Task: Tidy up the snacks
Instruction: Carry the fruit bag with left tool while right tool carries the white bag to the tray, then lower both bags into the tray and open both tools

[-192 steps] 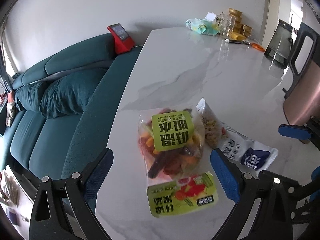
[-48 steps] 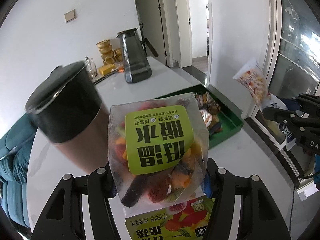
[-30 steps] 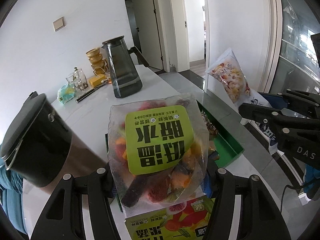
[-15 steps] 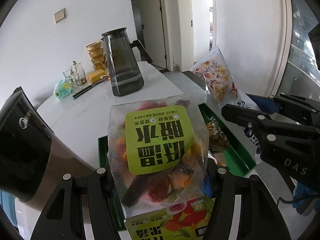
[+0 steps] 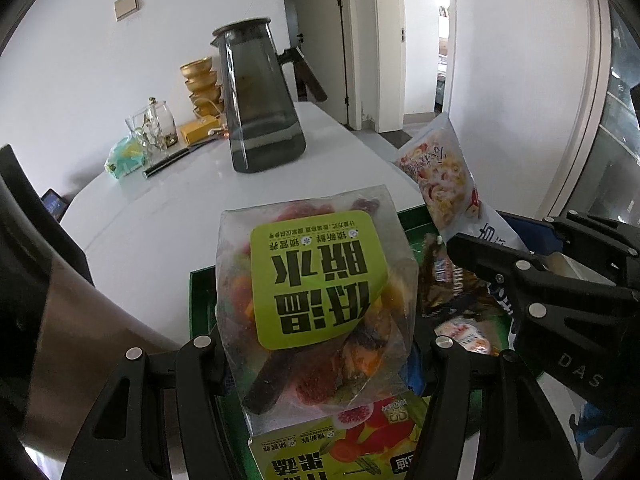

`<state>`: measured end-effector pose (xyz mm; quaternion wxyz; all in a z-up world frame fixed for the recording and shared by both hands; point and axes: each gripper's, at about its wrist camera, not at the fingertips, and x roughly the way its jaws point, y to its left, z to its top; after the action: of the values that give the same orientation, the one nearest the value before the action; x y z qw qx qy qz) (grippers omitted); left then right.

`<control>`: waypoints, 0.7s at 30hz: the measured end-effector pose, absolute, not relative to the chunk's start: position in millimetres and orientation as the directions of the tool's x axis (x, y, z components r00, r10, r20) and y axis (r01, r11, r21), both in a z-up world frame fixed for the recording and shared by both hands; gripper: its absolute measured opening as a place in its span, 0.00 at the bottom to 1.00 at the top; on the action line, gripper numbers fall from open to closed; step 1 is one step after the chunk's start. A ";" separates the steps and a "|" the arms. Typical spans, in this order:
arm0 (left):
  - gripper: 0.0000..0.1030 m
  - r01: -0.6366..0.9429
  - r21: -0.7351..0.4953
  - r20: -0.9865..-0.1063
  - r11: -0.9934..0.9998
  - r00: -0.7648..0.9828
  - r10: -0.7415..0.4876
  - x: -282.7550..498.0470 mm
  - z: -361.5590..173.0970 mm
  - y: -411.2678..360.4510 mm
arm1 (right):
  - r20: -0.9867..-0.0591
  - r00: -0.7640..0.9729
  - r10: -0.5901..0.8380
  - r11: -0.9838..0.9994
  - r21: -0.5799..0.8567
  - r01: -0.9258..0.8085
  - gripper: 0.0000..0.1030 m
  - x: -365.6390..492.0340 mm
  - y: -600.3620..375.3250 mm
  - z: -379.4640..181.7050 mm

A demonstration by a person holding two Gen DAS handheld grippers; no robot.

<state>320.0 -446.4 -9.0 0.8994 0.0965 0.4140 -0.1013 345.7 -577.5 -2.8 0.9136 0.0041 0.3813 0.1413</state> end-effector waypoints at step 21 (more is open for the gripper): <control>0.55 0.220 0.075 -0.823 0.973 0.565 -0.065 354.9 -52.4 -437.2 | -0.746 0.622 0.236 0.966 0.111 -0.234 0.00 375.1 -574.4 -49.7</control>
<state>354.9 -437.2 -52.4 0.8805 0.0847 0.4593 -0.0810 375.1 -574.4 -49.7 0.9006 0.0015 0.4146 0.1306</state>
